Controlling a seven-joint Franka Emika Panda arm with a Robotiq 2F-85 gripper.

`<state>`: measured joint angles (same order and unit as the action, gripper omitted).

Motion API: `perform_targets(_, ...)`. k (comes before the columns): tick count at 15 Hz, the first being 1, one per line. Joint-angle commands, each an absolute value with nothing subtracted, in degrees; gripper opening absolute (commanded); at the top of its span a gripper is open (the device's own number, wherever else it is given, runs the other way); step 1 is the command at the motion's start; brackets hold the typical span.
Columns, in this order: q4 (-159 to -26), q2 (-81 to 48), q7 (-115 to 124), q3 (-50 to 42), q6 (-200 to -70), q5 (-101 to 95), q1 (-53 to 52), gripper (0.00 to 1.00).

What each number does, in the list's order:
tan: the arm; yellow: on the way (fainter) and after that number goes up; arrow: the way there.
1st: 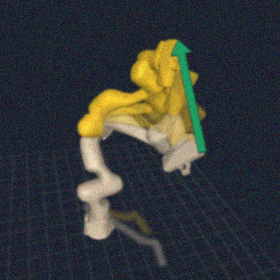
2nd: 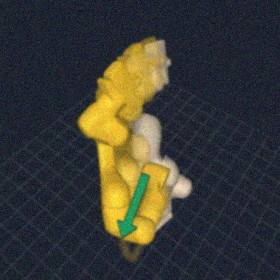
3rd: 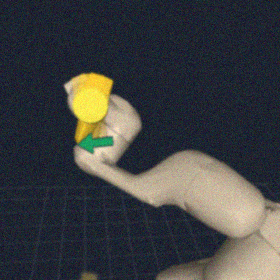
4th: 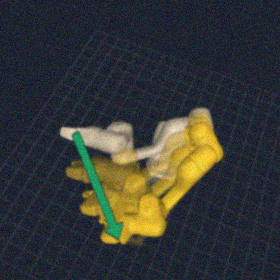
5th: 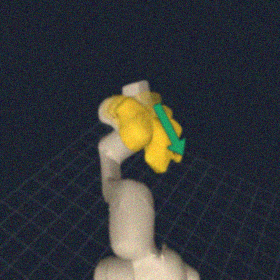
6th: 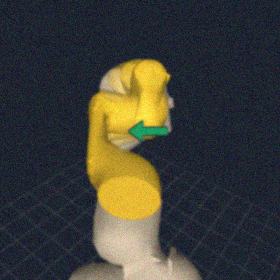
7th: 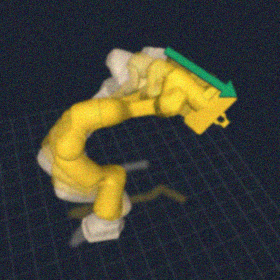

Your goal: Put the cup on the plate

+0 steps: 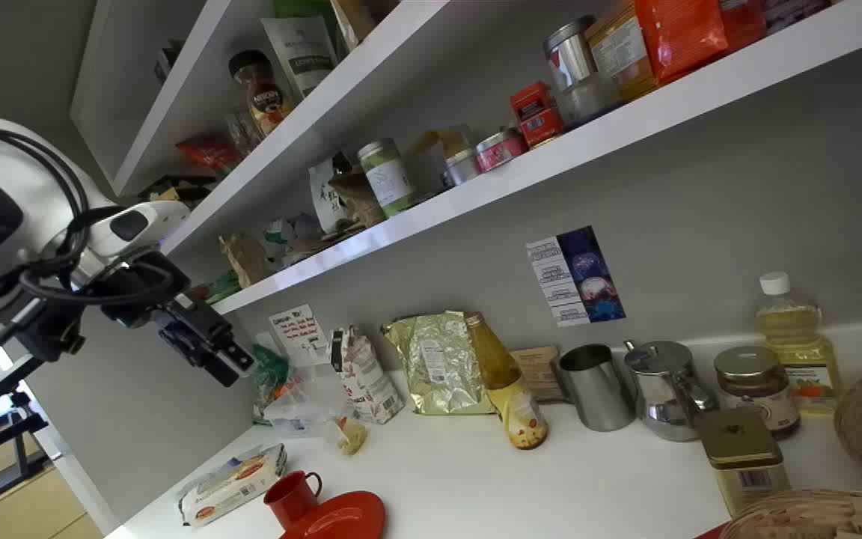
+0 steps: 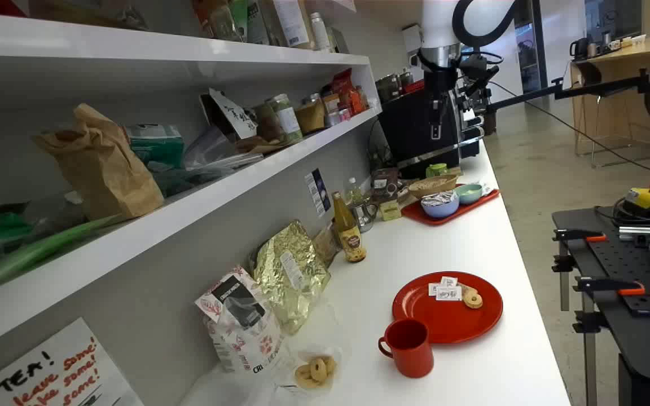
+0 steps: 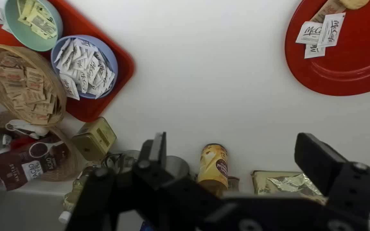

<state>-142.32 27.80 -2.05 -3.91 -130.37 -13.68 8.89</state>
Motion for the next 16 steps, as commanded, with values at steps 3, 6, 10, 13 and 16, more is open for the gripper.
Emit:
perform_targets(3,-142.2,27.8,-2.0,-4.1,-130.1,-13.8,8.6,1.00)
perform_targets(6,-142.2,27.8,-2.0,-4.1,-130.1,-13.8,8.6,1.00)
perform_targets(10,-141.7,27.2,-1.6,-3.8,-130.4,-13.3,8.2,1.00)
perform_targets(13,-140.7,25.7,-0.9,-2.5,-131.6,-12.3,6.4,1.00)
perform_targets(16,-139.3,22.9,0.5,0.0,-134.1,-10.0,3.0,1.00)
